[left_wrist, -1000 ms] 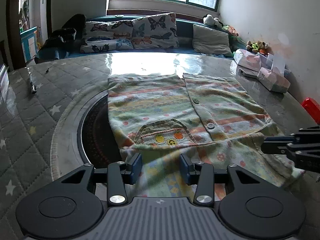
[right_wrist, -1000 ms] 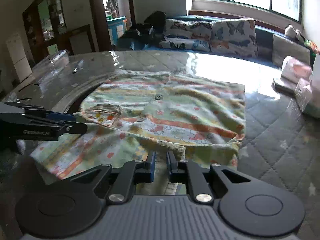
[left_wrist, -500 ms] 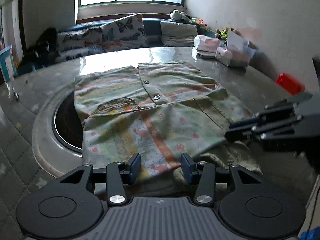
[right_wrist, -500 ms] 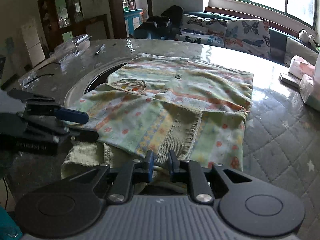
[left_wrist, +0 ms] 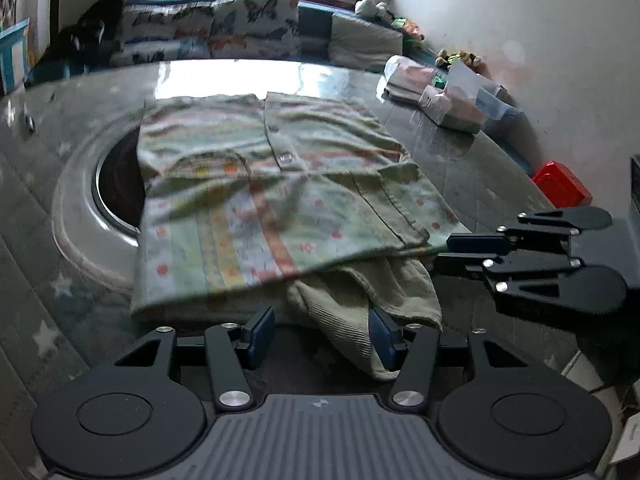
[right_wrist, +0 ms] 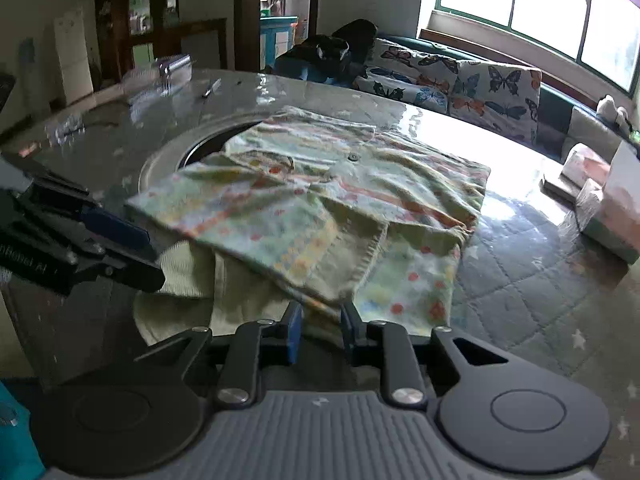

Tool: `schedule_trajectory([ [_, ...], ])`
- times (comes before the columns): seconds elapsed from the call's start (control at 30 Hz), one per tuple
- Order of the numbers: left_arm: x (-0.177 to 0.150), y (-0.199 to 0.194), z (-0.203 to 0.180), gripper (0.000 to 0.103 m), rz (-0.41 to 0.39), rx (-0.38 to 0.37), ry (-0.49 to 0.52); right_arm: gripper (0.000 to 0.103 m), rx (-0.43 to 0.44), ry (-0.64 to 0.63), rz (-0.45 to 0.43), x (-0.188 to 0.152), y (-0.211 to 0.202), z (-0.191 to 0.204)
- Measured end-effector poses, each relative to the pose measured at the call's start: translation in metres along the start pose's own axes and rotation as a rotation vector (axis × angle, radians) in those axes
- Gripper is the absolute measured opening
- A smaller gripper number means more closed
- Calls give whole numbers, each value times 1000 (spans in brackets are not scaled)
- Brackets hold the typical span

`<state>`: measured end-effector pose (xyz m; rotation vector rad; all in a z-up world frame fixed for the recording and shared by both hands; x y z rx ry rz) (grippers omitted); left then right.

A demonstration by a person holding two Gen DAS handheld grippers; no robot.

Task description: Fold clothes

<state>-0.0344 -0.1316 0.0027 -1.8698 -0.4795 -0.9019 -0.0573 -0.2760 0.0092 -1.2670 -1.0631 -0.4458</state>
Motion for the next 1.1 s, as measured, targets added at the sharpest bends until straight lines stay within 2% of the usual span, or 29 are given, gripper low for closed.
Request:
schedule_trajectory([
  [0.13, -8, 4, 0, 55, 66, -35, -82, 26, -15, -47, 4, -7, -7, 2],
  [0.23, -8, 5, 0, 50, 61, -33, -99, 32, -9, -84, 4, -12, -11, 5],
  [0.3, -7, 5, -1, 34, 60, -36, -110, 33, -1, -109, 7, -15, -12, 9],
  [0.4, -1, 5, -4, 18, 54, -57, -115, 38, 14, -162, 11, -20, -12, 17],
  [0.43, 5, 3, -4, 15, 39, -62, -115, 42, 19, -185, 8, -21, -12, 20],
  [0.5, 18, -1, -5, 14, 10, -73, -116, 43, 23, -221, 0, -22, -13, 25],
  [0.6, 25, -1, -2, 13, -1, -84, -119, 54, 27, -251, -30, -19, -12, 30],
  [0.8, 39, -3, 4, 13, -22, -106, -123, 54, 35, -275, -102, -2, 2, 37],
  [0.87, 44, -3, 6, 13, -30, -114, -124, 49, 44, -271, -118, 2, 11, 40],
  [0.9, 46, -3, 7, 14, -33, -117, -125, 43, 48, -265, -125, 4, 14, 40],
  [0.93, 48, -3, 8, 14, -37, -121, -125, 32, 58, -250, -131, 8, 16, 40],
  [1.0, 53, -4, 10, 15, -44, -128, -127, 19, 78, -205, -126, 14, 19, 36],
  [1.03, 55, -4, 11, 16, -48, -132, -128, 16, 83, -177, -120, 18, 21, 33],
  [1.07, 53, -8, 13, 18, -56, -130, -113, 15, 88, -148, -116, 22, 22, 29],
  [1.1, 50, -12, 15, 27, -63, -126, -98, 12, 94, -119, -113, 25, 23, 25],
])
Point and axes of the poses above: each gripper's, at about its wrist camera, not at the fingertips, and y roughly the way its jaws point, z to its left, x to its top, the point moved 6 cm from there along y, roughly the way its jaws point, and after that the axes turned 13 degrees about -z, right-handed, at the moved point
